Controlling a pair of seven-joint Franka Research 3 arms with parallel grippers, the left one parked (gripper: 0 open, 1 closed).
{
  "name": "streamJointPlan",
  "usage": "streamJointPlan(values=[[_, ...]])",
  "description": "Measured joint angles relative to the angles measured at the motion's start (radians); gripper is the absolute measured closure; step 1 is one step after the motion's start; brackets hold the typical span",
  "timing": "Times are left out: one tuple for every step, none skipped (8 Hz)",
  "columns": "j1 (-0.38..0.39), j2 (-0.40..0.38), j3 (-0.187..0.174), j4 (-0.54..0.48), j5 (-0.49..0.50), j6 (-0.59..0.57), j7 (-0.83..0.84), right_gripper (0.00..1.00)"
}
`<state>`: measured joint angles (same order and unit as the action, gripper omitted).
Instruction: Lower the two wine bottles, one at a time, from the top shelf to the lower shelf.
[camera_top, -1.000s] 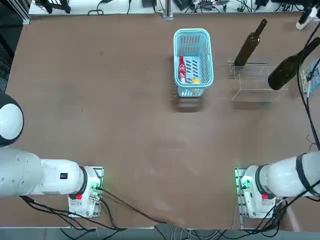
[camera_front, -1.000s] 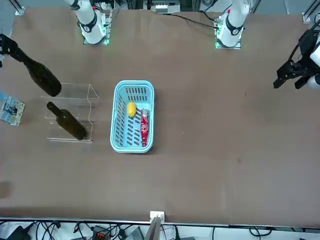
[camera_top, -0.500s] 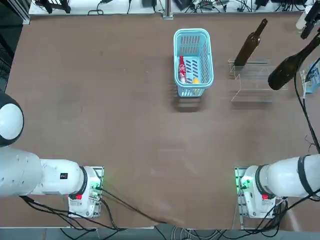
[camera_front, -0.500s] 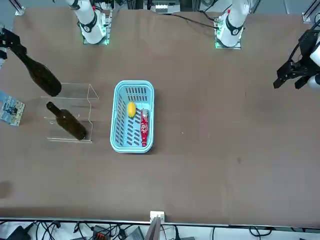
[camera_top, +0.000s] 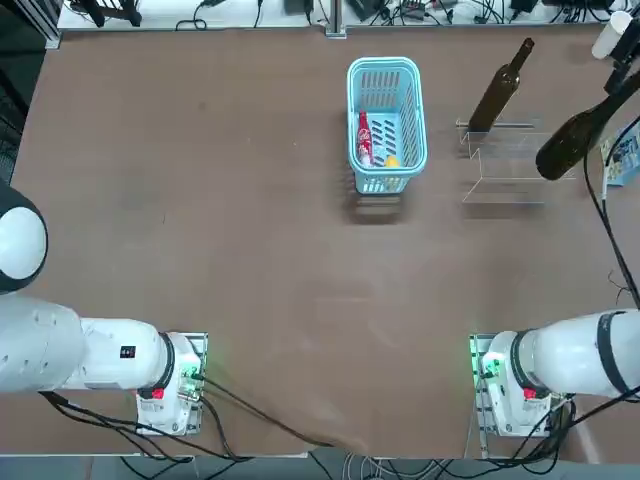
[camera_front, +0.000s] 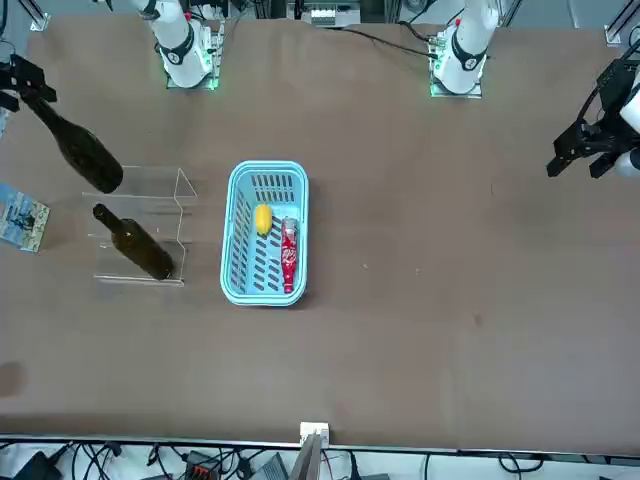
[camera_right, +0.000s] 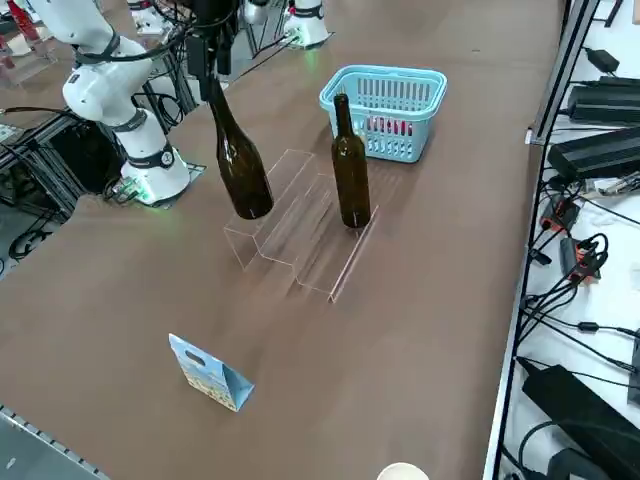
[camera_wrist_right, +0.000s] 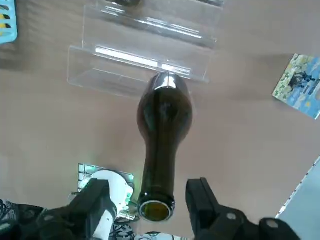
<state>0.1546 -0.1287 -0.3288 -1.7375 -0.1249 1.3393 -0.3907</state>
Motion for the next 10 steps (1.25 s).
streamJointPlan(values=[[0.0,-0.001,0.0,-0.012,-0.001,0.007,0.0,0.08],[0.0,-0.001,0.0,-0.024,-0.002,0.014,0.0,0.09],[0.0,-0.001,0.0,-0.031,-0.002,0.018,0.0,0.12],[0.0,-0.001,0.0,-0.035,-0.004,0.019,0.0,0.19],[-0.001,-0.001,0.0,-0.035,-0.008,0.019,0.0,0.23],[-0.001,-0.001,0.0,-0.036,-0.008,0.019,0.0,0.27],[-0.001,-0.001,0.0,-0.038,-0.009,0.019,0.0,0.32],[-0.001,-0.001,0.0,-0.041,-0.013,0.019,0.0,0.34],[-0.003,-0.001,-0.001,-0.044,-0.017,0.019,0.0,0.37],[-0.006,-0.001,-0.002,-0.047,-0.019,0.019,0.0,0.38]])
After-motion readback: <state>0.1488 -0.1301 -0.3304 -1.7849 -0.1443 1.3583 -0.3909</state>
